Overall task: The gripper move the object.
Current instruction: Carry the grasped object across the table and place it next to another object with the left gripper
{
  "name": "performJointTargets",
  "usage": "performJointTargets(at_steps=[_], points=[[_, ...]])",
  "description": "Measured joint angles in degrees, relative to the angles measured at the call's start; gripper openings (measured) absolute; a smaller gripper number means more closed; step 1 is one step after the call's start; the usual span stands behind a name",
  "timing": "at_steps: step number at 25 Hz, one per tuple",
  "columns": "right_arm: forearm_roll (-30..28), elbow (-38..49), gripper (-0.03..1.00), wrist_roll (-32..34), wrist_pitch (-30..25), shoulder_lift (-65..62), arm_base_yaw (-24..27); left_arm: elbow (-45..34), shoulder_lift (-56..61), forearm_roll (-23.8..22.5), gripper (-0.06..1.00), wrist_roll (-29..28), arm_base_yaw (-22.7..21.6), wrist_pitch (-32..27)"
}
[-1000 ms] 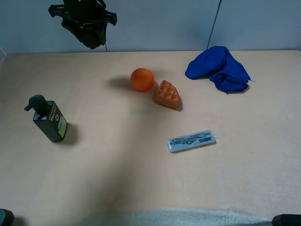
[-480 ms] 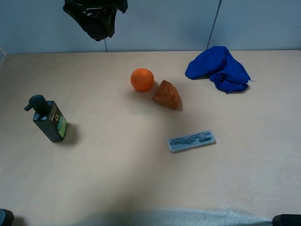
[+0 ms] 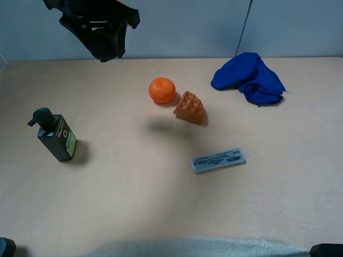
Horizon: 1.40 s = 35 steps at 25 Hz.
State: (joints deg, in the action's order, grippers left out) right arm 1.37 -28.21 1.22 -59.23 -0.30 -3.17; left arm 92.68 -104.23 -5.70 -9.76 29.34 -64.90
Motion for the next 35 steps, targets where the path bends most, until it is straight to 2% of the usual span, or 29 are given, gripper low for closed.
performJointTargets(at_steps=[6, 12, 23, 35], points=[[0.0, 0.0, 0.69, 0.0, 0.0, 0.0, 0.0, -9.39, 2.71, 0.12, 0.61, -0.94, 2.32, 3.49], [0.0, 0.0, 0.69, 0.0, 0.0, 0.0, 0.0, -15.49, 2.88, 1.87, 0.61, -1.26, 4.42, 8.37], [0.0, 0.0, 0.69, 0.0, 0.0, 0.0, 0.0, -26.82, 2.97, 3.27, 0.61, -1.15, 4.52, 15.45], [0.0, 0.0, 0.69, 0.0, 0.0, 0.0, 0.0, -33.46, 2.92, 3.27, 0.61, 4.36, 4.52, 22.46]])
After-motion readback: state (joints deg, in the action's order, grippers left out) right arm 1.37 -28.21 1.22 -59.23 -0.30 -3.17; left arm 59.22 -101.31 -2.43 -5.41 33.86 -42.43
